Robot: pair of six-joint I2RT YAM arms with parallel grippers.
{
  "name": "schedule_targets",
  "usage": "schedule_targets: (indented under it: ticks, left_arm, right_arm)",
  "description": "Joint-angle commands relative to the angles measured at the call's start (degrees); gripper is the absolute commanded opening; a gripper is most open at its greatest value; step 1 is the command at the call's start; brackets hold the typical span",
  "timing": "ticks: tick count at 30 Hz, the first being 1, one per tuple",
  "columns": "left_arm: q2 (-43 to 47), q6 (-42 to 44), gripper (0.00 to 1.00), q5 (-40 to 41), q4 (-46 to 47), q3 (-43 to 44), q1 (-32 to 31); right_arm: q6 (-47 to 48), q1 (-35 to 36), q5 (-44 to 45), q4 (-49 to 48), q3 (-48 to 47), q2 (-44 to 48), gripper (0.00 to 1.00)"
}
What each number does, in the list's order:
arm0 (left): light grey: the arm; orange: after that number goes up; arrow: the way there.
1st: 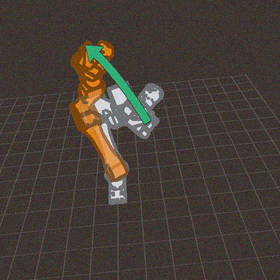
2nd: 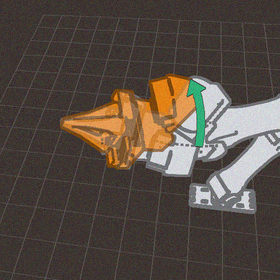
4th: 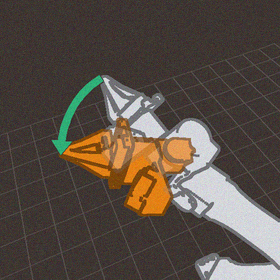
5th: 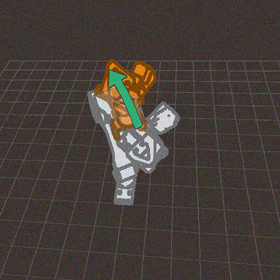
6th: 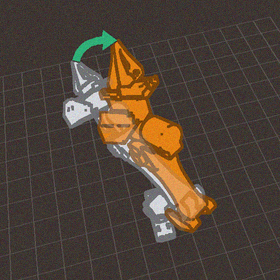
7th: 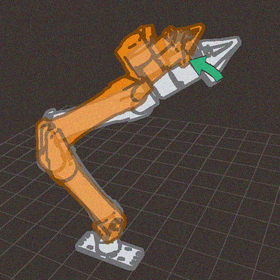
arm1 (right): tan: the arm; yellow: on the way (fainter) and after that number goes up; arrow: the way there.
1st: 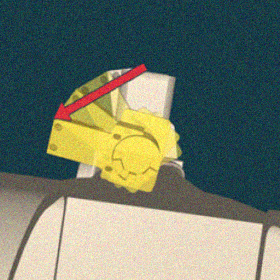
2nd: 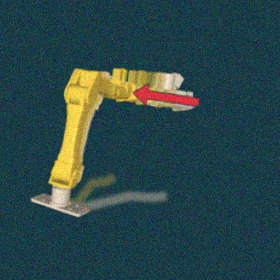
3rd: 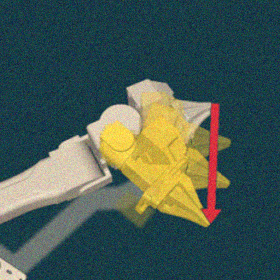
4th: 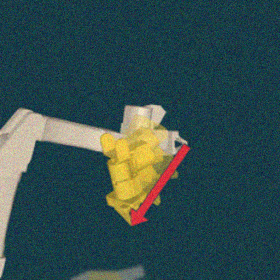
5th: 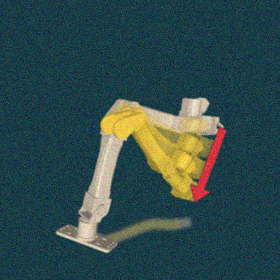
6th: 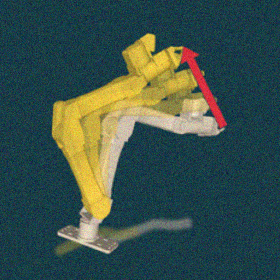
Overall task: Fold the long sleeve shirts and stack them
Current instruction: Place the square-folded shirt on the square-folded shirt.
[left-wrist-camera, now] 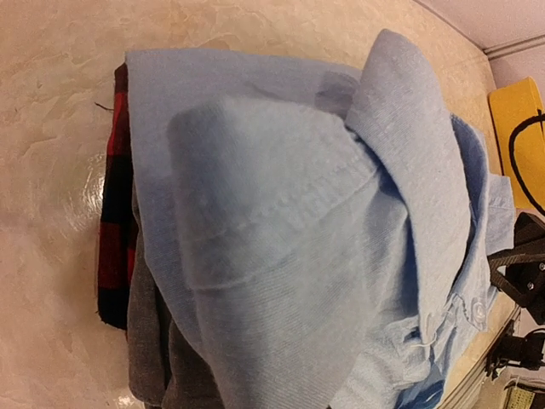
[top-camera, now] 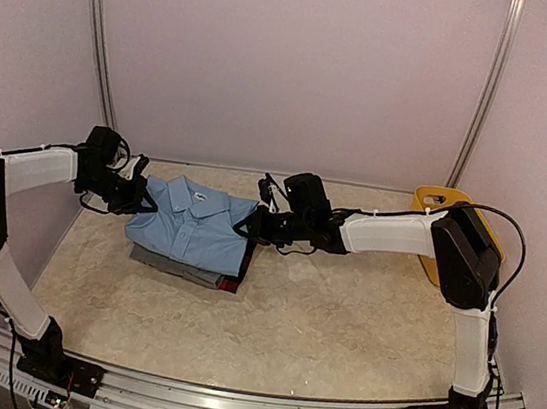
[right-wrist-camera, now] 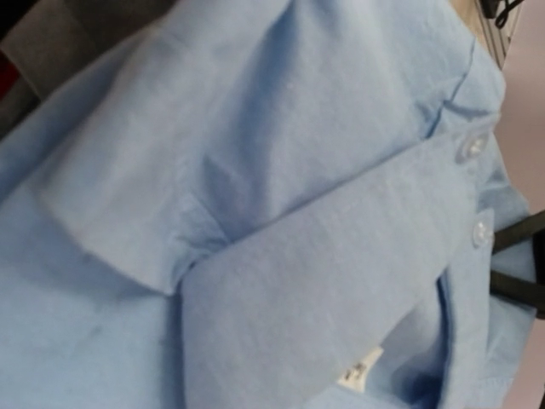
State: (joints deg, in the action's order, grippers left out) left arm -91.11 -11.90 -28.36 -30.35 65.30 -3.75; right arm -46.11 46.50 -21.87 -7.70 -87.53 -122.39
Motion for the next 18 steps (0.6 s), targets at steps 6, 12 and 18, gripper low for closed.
schedule_targets:
  ticks: [6, 12, 18]
  left_arm:
    - [-6.8, -0.4, 0.00, 7.3, 2.8, 1.2, 3.3]
    - [-9.4, -0.7, 0.16, 12.0, 1.3, 1.6, 3.3]
    - [-5.5, -2.1, 0.43, 18.4, 1.9, 2.1, 3.4]
  right_arm:
    - [-1.1, -0.5, 1.2, 0.9, 2.4, -1.7, 0.00]
    - [-1.2, -0.7, 1.0, 0.9, 3.4, -2.9, 0.04]
    - [1.7, -1.1, 6.3, 5.3, 5.4, 1.2, 0.26]
